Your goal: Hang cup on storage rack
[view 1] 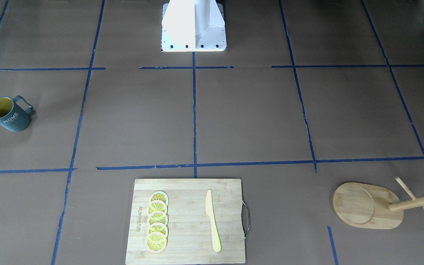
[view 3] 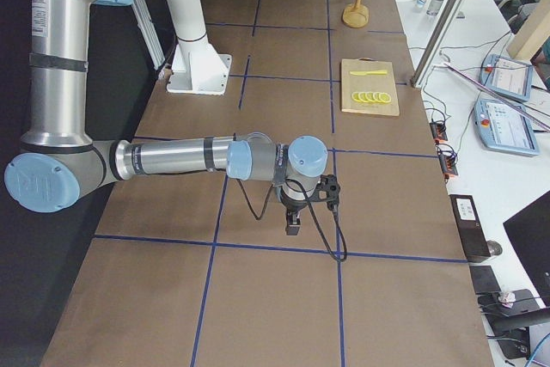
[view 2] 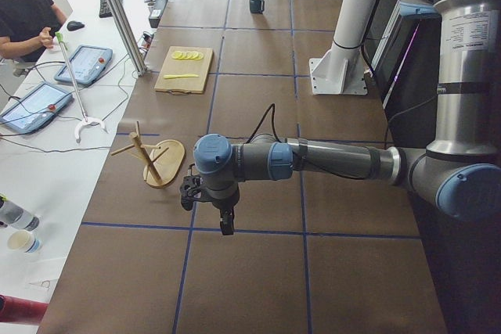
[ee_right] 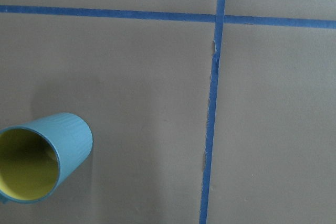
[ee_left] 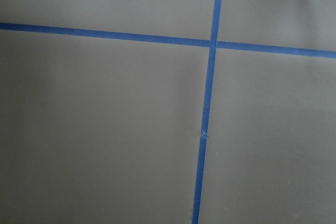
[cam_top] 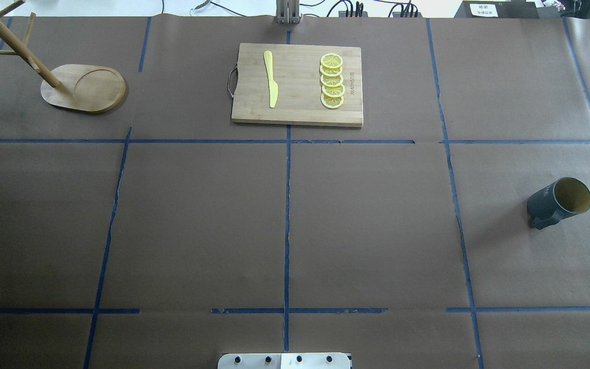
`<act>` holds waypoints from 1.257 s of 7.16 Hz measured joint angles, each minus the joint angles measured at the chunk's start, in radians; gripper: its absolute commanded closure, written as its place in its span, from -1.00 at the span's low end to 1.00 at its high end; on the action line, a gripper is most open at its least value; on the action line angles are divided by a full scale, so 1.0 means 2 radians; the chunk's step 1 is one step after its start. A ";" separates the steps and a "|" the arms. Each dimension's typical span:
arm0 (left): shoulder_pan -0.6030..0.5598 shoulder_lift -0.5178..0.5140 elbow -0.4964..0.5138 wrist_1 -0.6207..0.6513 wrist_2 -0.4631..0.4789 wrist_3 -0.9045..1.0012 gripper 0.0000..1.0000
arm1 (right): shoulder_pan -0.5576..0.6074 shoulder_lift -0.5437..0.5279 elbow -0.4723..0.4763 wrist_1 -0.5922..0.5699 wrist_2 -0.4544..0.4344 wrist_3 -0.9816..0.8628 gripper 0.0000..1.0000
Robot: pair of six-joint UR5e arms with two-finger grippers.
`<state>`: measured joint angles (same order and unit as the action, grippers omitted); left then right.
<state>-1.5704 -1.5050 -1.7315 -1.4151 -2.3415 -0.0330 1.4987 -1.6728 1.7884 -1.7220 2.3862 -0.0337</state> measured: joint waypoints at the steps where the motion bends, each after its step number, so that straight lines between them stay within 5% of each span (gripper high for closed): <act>1: 0.005 0.004 -0.004 -0.003 0.000 0.001 -1.00 | 0.000 0.003 0.001 0.000 0.001 0.001 -1.00; 9: 0.020 0.020 -0.021 -0.015 0.002 0.006 -1.00 | 0.000 0.008 0.004 0.000 0.000 0.000 -1.00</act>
<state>-1.5310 -1.4652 -1.7732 -1.4443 -2.3378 -0.0215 1.4982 -1.6570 1.7959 -1.7220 2.3857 -0.0329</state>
